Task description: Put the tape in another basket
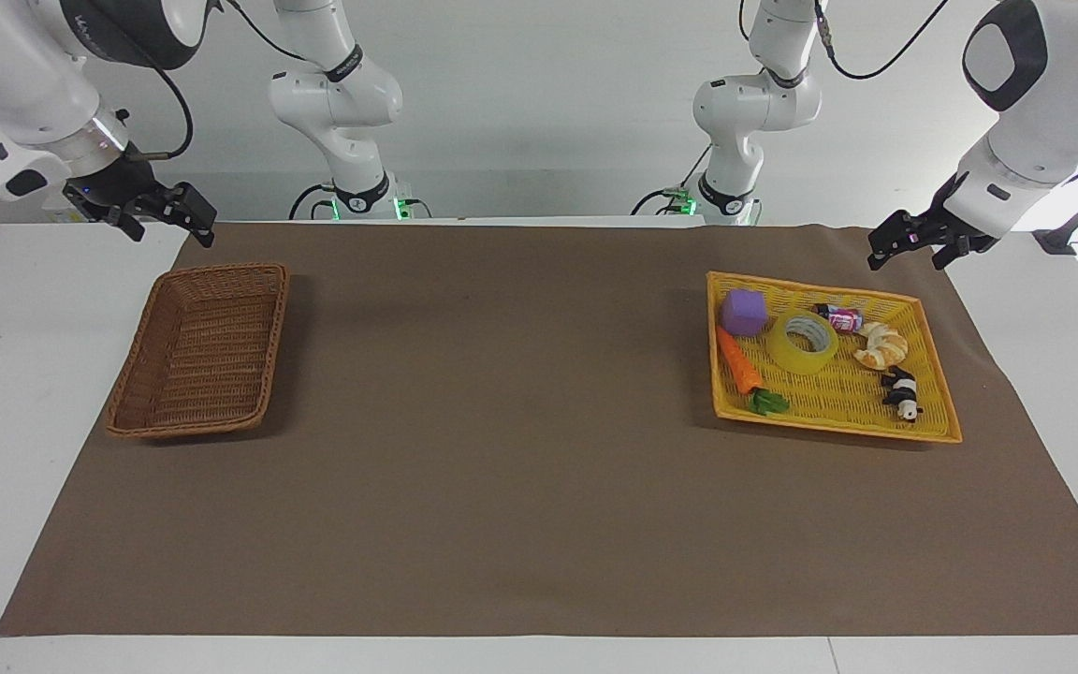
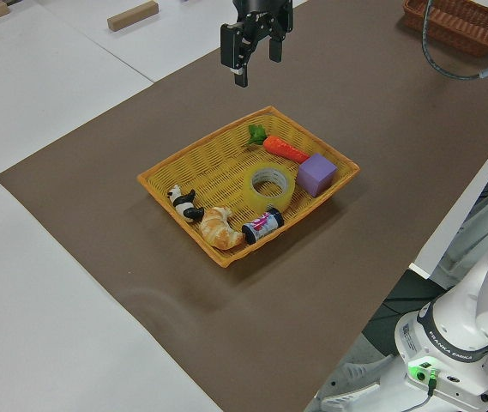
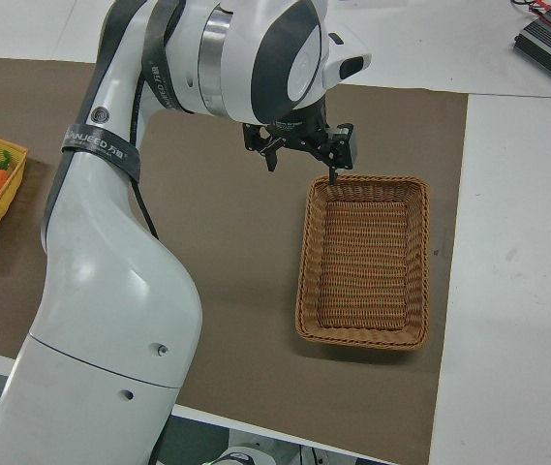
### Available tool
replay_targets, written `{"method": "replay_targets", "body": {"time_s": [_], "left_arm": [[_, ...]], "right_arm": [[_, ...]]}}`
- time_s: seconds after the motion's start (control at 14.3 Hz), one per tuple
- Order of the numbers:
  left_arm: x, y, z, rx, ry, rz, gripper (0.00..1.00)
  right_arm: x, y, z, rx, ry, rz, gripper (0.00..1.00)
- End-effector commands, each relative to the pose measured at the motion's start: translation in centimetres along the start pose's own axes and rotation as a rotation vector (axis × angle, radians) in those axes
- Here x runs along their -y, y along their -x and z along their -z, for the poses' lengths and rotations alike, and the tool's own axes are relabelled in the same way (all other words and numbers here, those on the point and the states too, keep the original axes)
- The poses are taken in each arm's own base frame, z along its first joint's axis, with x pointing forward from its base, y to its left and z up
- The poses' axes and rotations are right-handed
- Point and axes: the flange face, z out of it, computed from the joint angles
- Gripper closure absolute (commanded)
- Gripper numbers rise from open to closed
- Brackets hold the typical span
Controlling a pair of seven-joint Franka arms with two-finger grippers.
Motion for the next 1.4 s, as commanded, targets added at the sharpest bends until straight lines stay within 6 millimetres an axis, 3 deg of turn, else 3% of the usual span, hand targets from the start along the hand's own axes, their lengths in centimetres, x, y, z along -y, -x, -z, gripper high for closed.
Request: {"method": "replay_targets", "body": {"time_s": [0.0, 0.21, 0.35, 0.42, 0.63, 0.98, 1.12, 1.33], "left_arm": [[-0.3, 0.4, 0.0, -0.003, -0.006, 0.005, 0.0], [-0.6, 0.2, 0.0, -0.011, -0.007, 0.01, 0.0], [-1.2, -0.5, -1.2, -0.102, -0.009, -0.007, 0.0], [-1.0, -0.3, -2.6, -0.157, -0.011, -0.006, 0.0], [-0.2, 2.8, -10.1, -0.203, -0.012, 0.006, 0.0], [1.7, 3.0, -17.9, -0.119, -0.005, 0.013, 0.0], [4.0, 3.2, -21.9, -0.137, -0.006, 0.058, 0.0], [4.0, 3.1, -23.8, -0.133, -0.006, 0.057, 0.0]], "right_arm": [[-0.3, 0.7, 0.0, 0.004, -0.008, 0.019, 0.0], [-0.2, 0.7, 0.0, 0.004, -0.007, 0.021, 0.0], [-0.1, 0.7, 0.0, 0.004, -0.007, 0.022, 0.0], [-0.2, 0.7, 0.0, 0.004, -0.007, 0.021, 0.0], [-0.2, 0.7, 0.0, 0.004, -0.007, 0.021, 0.0], [-0.1, 0.7, 0.0, 0.004, -0.007, 0.022, 0.0], [-0.2, 0.7, 0.0, 0.004, -0.007, 0.021, 0.0], [-0.2, 0.7, 0.0, 0.004, -0.007, 0.021, 0.0]]}}
